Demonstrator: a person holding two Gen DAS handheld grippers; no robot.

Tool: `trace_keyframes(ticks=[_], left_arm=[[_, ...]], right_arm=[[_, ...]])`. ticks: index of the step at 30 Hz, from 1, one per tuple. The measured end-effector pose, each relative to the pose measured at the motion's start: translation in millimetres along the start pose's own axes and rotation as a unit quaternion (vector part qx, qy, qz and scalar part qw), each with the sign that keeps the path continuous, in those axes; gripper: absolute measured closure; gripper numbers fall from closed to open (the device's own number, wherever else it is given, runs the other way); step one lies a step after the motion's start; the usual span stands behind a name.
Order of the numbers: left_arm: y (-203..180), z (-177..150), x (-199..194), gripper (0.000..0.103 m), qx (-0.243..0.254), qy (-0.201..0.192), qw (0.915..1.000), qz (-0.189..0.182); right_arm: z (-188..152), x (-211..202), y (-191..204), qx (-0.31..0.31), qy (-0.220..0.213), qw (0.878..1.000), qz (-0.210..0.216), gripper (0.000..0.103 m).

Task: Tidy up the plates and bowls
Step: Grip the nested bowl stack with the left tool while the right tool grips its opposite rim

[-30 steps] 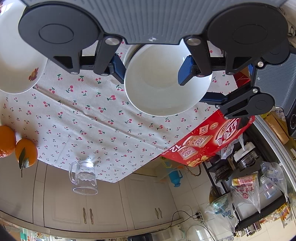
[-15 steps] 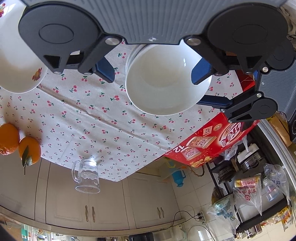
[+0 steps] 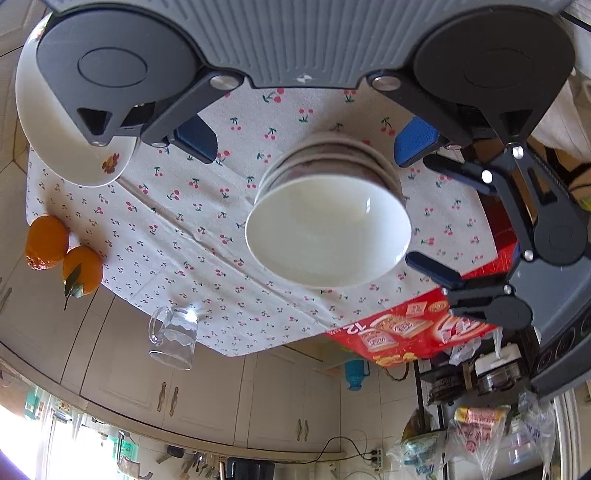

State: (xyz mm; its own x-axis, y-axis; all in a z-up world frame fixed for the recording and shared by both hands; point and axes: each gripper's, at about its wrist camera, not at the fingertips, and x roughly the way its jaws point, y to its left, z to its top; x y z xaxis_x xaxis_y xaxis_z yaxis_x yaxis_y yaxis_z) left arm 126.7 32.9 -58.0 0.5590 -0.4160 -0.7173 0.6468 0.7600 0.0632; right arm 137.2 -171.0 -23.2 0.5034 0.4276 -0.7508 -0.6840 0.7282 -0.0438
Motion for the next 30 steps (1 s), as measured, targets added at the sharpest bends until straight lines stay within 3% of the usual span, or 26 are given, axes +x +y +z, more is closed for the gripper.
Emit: trace_keyframes(ticks=[4,12,20,23,30], left_arm=[[5,-3,13,0.009,0.013,0.018,0.9996,-0.015],[14,3,33,0.009,0.047,0.036,0.9966,-0.057],[24,9,49,0.009,0.075,0.041,0.9908,-0.105],[25,12,54,0.0,0.093,0.049,0.9873,-0.119],[30,10,54,0.0,0.102,0.031,0.9857,-0.13]], right_arm=[[-16,13,10,-0.025,0.025,0.999,-0.022,0.0],[-33,35,4,-0.011,0.039,0.999,-0.014,0.0],[-23,52,-4,-0.023,0.034,0.999,0.018,0.001],[-19,61,-5,-0.032,0.04,0.998,0.031,0.002],[-14,74,-11,-0.032,0.039,0.997,0.059,0.002]])
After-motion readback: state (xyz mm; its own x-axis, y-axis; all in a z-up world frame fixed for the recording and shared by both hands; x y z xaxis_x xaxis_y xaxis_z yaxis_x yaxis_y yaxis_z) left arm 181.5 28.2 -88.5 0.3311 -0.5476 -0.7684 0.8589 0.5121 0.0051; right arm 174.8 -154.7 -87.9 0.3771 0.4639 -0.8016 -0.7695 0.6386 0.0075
